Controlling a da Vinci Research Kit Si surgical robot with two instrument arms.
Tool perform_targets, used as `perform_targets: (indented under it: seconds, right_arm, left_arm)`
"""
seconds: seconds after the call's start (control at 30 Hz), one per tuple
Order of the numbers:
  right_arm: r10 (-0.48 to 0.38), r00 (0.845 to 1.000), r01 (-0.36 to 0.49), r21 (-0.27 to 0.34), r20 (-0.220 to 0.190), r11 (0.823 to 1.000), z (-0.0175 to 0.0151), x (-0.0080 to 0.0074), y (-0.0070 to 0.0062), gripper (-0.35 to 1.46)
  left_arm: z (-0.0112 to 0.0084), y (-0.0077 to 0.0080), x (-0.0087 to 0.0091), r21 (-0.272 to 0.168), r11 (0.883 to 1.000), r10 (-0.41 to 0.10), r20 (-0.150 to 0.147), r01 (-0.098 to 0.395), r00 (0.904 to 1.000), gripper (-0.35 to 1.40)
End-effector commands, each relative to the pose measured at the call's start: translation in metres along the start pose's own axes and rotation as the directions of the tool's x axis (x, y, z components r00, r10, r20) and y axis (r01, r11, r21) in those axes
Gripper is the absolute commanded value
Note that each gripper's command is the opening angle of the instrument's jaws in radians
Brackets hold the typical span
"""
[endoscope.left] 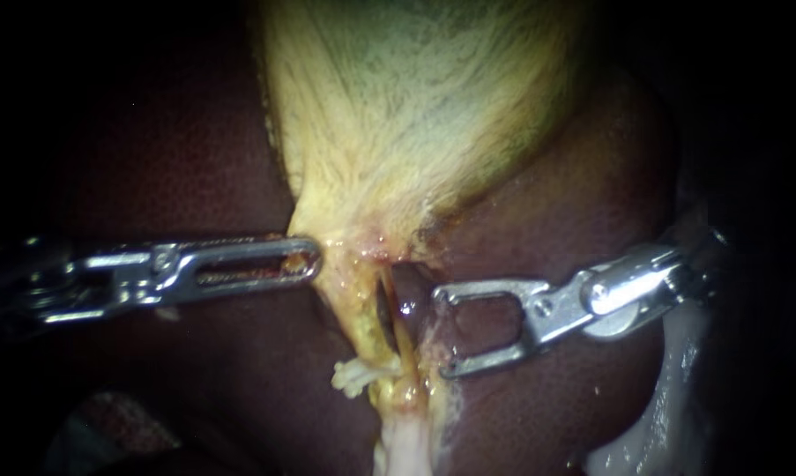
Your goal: Going back second clip left tube
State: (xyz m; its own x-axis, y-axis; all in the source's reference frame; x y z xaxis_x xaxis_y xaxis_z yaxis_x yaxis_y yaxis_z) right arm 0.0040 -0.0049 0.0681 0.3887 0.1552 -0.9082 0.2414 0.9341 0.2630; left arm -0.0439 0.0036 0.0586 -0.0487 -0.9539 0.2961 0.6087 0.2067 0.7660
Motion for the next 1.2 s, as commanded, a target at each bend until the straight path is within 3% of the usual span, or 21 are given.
perform_targets:
  seconds: [0.03,0.33,0.83,1.2]
  right_arm:
    - [-0.010,1.000,0.010,-0.001,0.003,1.000,-0.0004,0.0001,0.0001,0.60]
    - [-0.041,0.999,0.041,0.003,0.004,0.999,-0.0021,0.0002,0.0001,0.60]
    - [-0.047,0.999,0.047,0.005,0.003,0.999,-0.0026,0.0002,-0.0001,0.60]
    - [-0.046,0.999,0.046,0.005,0.003,0.999,-0.0032,0.0002,-0.0001,0.60]
  left_arm:
    - [0.0000,0.0000,0.0000,0.000,1.000,0.000,0.000,0.000,1.0000,-0.35]
    - [0.0003,0.0002,0.0000,-0.001,1.000,0.000,0.000,0.000,1.0000,-0.35]
    - [0.0046,0.0005,0.0004,0.010,1.000,0.014,-0.004,-0.014,0.9999,-0.35]
    - [0.0059,0.0007,0.0009,0.013,1.000,0.017,-0.001,-0.017,0.9999,-0.35]
